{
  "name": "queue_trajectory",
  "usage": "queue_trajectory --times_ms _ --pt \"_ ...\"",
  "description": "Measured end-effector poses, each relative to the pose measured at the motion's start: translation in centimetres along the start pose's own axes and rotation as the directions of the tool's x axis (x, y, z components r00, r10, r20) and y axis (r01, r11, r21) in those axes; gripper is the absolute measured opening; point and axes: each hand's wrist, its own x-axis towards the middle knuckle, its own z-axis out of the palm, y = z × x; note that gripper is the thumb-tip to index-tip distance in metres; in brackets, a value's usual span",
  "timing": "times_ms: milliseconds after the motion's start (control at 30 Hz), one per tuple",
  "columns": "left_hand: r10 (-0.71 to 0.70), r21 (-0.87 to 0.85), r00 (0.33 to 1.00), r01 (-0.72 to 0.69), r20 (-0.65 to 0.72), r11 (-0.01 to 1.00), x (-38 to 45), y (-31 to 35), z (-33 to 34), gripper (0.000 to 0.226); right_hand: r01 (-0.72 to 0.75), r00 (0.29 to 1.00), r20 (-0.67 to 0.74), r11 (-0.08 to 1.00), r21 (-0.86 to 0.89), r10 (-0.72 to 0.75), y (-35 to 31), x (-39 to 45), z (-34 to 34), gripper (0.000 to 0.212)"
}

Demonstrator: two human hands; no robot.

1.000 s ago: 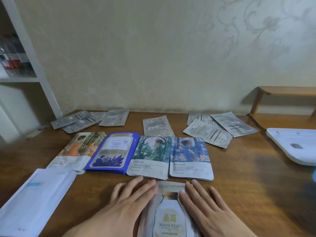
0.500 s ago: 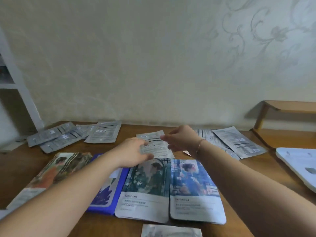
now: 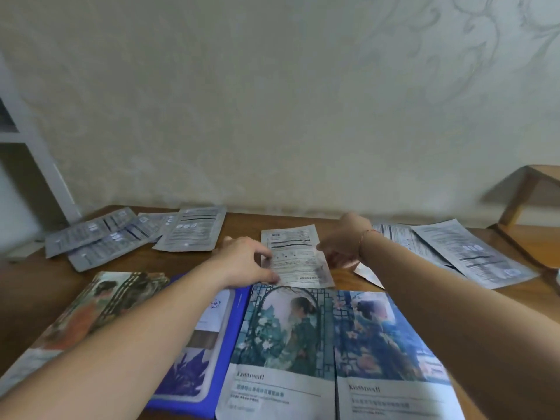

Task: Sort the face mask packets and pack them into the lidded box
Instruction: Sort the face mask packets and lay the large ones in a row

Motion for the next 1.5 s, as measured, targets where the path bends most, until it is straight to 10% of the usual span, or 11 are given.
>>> queue_trajectory --times_ms 200,433,533,667,800,900,1033,1100,1167,1233,1500 --pt "-0.131 -0.478 0.987 0.07 -0.094 0.876 0.6 0.9 -0.1 0.055 -0.203 0.94 0.315 0.958 0.201 0.133 0.0 0.8 0.9 0.022" --pt "-0.189 -0.839 0.971 0.226 0.15 0.496 0.6 1.7 -2.0 0.026 -0.167 0.979 0.162 0.947 0.274 0.125 0.5 0.2 1.2 0.006" --pt "-0.111 -0.936 0.969 0.242 0.221 0.255 -0.1 2.0 -2.3 0.051 0.018 0.997 0.071 0.968 0.251 -0.037 0.3 -0.9 0.2 0.006" --pt "-0.007 -0.925 0.977 0.198 0.212 -0.324 -3.8 2.3 -1.9 0.089 0.402 0.914 -0.091 0.86 0.315 -0.395 -0.2 -4.1 -2.1 0.006" --pt "0.251 -0.769 0.95 0.299 0.185 -0.565 -7.8 2.8 0.0 0.115 0.794 0.594 -0.317 0.602 0.082 -0.74 1.8 -8.5 -2.8 0.015" --pt "0.497 -0.746 0.862 0.397 0.103 -0.534 -9.9 3.0 0.4 0.108 0.873 0.301 -0.316 0.393 -0.288 -0.9 4.7 -11.3 -2.5 0.012" --pt "0.45 -0.901 0.869 0.347 0.205 -0.261 -13.4 4.0 0.6 0.054 0.9 0.226 -0.153 0.266 -0.346 -0.962 8.3 -13.7 -2.8 0.025" --pt "0.372 -0.953 0.912 0.247 0.17 -0.172 -15.2 4.6 1.0 0.044 0.892 0.389 -0.288 0.436 -0.119 -0.875 8.9 -15.6 -3.0 0.032" --pt "0.315 -0.965 0.942 0.178 0.111 -0.192 -17.6 5.0 1.3 0.046 0.695 0.719 -0.386 0.582 0.423 -0.578 8.2 -17.8 -3.1 0.028" --pt "0.301 -0.975 0.949 0.146 0.091 -0.166 -20.1 5.4 1.8 0.046 0.345 0.912 -0.136 0.549 0.761 -0.386 7.7 -19.7 -3.7 0.027" --pt "0.194 -0.944 0.981 -0.065 -0.001 0.323 -29.9 3.4 6.0 0.082 0.172 0.949 0.104 0.762 0.624 -0.299 10.7 -25.8 -2.0 0.023"
